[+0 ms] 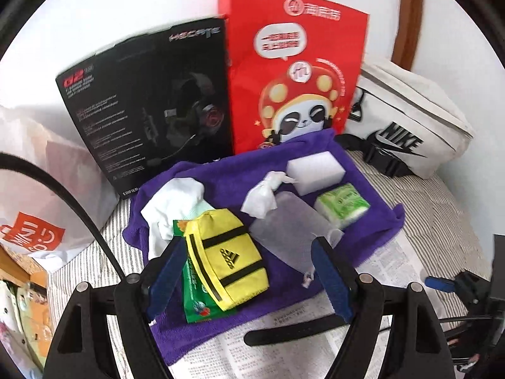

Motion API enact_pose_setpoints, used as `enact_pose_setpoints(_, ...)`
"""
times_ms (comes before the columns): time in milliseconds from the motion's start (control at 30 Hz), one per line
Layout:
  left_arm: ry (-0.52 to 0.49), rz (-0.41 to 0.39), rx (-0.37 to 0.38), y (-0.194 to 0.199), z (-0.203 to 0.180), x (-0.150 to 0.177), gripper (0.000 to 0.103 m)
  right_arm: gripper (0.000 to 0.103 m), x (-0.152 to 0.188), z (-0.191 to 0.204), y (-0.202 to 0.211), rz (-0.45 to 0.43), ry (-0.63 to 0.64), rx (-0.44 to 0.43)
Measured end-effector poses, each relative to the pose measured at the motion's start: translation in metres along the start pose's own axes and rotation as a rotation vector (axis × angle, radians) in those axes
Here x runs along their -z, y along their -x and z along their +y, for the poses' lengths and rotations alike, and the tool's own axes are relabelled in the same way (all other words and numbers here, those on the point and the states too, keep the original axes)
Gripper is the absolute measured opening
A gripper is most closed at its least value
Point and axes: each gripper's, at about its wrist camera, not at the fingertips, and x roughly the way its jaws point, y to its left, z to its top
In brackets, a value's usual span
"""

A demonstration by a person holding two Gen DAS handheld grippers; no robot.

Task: Organize soft objects
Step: 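Move the right gripper to the white tomato-print packet on the newspaper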

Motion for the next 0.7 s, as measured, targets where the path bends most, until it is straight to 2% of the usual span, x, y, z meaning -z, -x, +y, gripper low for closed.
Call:
enact_pose_setpoints(133, -0.038, 0.007, -0.009, 0.013, -0.015, 0.008, 0.080, 0.079, 0.006, 0.006, -0.014, 0.019, -0.003, -0.012)
enact_pose_setpoints(167, -0.050, 0.009, -0.012, 0.016, -0.017, 0.011, 0.080, 0.083, 0.007, 0.007, -0.016, 0.013, -0.003, -0.009)
enact_pose_setpoints(267, -0.074, 0.025, -0.021, 0.022, -0.021, 0.022, 0.080, 0.088, 0.013, 0.017, -0.018, -0.001, 0.027, 0.035)
enact_pose_setpoints(333, -0.075, 0.035, -0.034, 0.024, -0.020, 0.029, 0.080, 0.087, 0.018, 0.026, -0.020, -0.011, 0.078, 0.077)
enact_pose_setpoints(433, -0.052, 0.055, -0.046, 0.027, -0.014, 0.043, 0.080, 0.087, 0.024, 0.023, -0.017, -0.041, 0.068, 0.056)
enact_pose_setpoints(533, -0.033, 0.074, -0.041, 0.028, -0.011, 0.058, 0.080, 0.071, 0.025, 0.020, -0.013, -0.056, 0.060, 0.067)
enact_pose_setpoints(567, -0.028, 0.081, -0.042, 0.028, -0.010, 0.063, 0.080, 0.060, 0.023, 0.016, -0.012, -0.063, 0.048, 0.068)
enact_pose_setpoints(600, -0.025, 0.086, -0.041, 0.027, -0.010, 0.066, 0.080, 0.055, 0.022, 0.013, -0.011, -0.063, 0.040, 0.067)
enact_pose_setpoints(633, -0.017, 0.094, -0.037, 0.026, -0.009, 0.073, 0.080, 0.053, 0.020, 0.010, -0.010, -0.059, 0.033, 0.061)
enact_pose_setpoints(667, -0.010, 0.099, -0.033, 0.026, -0.009, 0.077, 0.080, 0.047, 0.018, 0.006, -0.010, -0.059, 0.025, 0.052)
enact_pose_setpoints(700, -0.002, 0.104, -0.029, 0.025, -0.008, 0.081, 0.080, 0.029, 0.017, 0.004, -0.010, -0.064, 0.018, 0.053)
